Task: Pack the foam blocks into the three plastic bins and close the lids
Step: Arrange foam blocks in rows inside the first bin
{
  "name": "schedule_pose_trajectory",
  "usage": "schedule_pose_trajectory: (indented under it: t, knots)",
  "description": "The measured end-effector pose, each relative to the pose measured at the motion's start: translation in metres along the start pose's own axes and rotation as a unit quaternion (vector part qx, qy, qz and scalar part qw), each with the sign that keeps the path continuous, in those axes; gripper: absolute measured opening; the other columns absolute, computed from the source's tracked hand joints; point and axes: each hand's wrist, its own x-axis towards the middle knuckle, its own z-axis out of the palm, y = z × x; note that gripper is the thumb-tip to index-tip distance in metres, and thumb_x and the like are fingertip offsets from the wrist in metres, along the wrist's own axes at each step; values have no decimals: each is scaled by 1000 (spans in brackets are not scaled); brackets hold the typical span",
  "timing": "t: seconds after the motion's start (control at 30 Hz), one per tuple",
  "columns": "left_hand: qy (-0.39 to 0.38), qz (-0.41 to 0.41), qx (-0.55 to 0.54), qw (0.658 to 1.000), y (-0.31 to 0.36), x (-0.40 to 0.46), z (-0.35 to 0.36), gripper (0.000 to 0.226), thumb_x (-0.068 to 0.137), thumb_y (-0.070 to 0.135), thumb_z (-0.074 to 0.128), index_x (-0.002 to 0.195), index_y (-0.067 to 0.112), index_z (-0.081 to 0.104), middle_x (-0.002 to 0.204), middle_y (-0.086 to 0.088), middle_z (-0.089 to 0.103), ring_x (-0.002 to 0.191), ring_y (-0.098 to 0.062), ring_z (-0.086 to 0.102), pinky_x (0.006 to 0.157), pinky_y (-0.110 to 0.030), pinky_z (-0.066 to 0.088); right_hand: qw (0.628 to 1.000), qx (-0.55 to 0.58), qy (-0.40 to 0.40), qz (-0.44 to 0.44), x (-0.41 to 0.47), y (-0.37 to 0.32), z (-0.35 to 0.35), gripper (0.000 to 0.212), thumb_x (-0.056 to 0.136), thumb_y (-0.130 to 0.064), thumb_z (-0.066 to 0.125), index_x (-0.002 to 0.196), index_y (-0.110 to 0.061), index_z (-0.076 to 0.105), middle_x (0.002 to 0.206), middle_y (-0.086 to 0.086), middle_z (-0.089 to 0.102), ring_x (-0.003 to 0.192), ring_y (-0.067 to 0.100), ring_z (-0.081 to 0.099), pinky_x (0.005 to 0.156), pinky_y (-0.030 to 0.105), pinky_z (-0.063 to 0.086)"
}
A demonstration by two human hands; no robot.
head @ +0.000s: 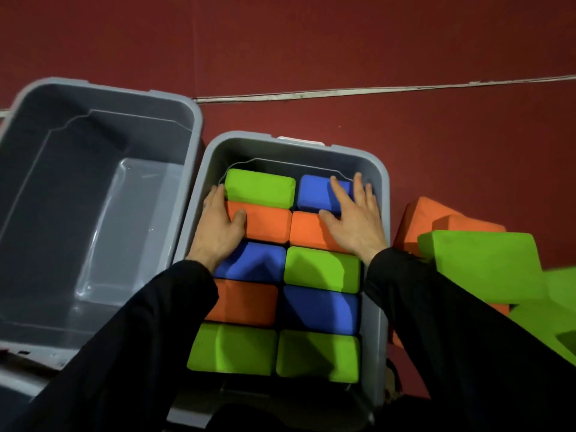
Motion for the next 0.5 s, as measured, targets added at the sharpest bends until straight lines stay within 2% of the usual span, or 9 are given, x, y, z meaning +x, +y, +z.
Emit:
schedule_pose_trajectory:
  t: [0.03, 0.1, 0.2, 0.27, 0.33, 0.43, 0.5]
  knots:
    - [-15, -17, -17, 1000, 3, 7, -1, 60, 94, 13, 58, 150, 13, 37, 145, -4, 47, 135, -19, 42, 110, -25, 30, 1000, -8, -25, 5, 4, 1, 1, 71, 100, -55, 45, 162, -38, 15, 171, 12, -6, 156, 36, -6, 127, 47, 0]
    - [-51, -60, -49, 996, 8, 19, 2, 62, 97, 12, 56, 154, 18, 33, 143, 7, 46, 130, -10, 43, 103, -16, 27, 999, -7, -44, 7, 7, 2, 3, 67, 101, -57, 43, 161, -40, 18, 171, 12, -3, 156, 36, -5, 126, 47, 0]
    - [-60, -41, -39, 997, 3, 34, 9, 72, 99, 13, 56, 160, 15, 17, 160, 6, 20, 142, -2, 19, 113, -16, 14, 1000, -10, -14, -20, -1, 7, 2, 60, 102, -53, 45, 158, -38, 30, 169, 16, 9, 155, 40, 5, 127, 48, 7]
    - [-85, -1, 31, 996, -5, 42, 11, 82, 98, 17, 58, 161, 9, 6, 167, -11, 9, 153, -18, 8, 123, -30, 8, 995, -80, -3, -62, -6, 11, 3, 61, 103, -53, 42, 159, -34, 29, 168, 20, 12, 153, 46, 9, 126, 53, 11]
    - [-94, 7, 92, 991, -9, 45, 16, 81, 101, 25, 54, 160, 9, 2, 164, -27, 5, 154, -35, 4, 125, -45, 10, 990, -111, -6, -85, -5, 9, 8, 63, 104, -52, 38, 161, -27, 24, 170, 14, 7, 153, 46, 9, 125, 56, 12]
    - [-53, 25, 179, 982, -8, 30, 29, 73, 104, 37, 42, 160, 6, 7, 159, -37, 6, 144, -54, 19, 118, -56, 21, 990, -113, -14, -83, -5, 1, 22, 65, 107, -44, 32, 162, -16, 14, 171, 6, -1, 156, 41, -1, 125, 59, 6]
    - [-41, 49, 232, 971, -11, 16, 32, 82, 100, 53, 37, 159, 5, 7, 160, -37, 4, 140, -56, 24, 117, -58, 24, 992, -104, -17, -74, -9, 0, 30, 65, 108, -41, 30, 163, -14, 9, 171, 4, -8, 156, 39, -10, 125, 59, -2]
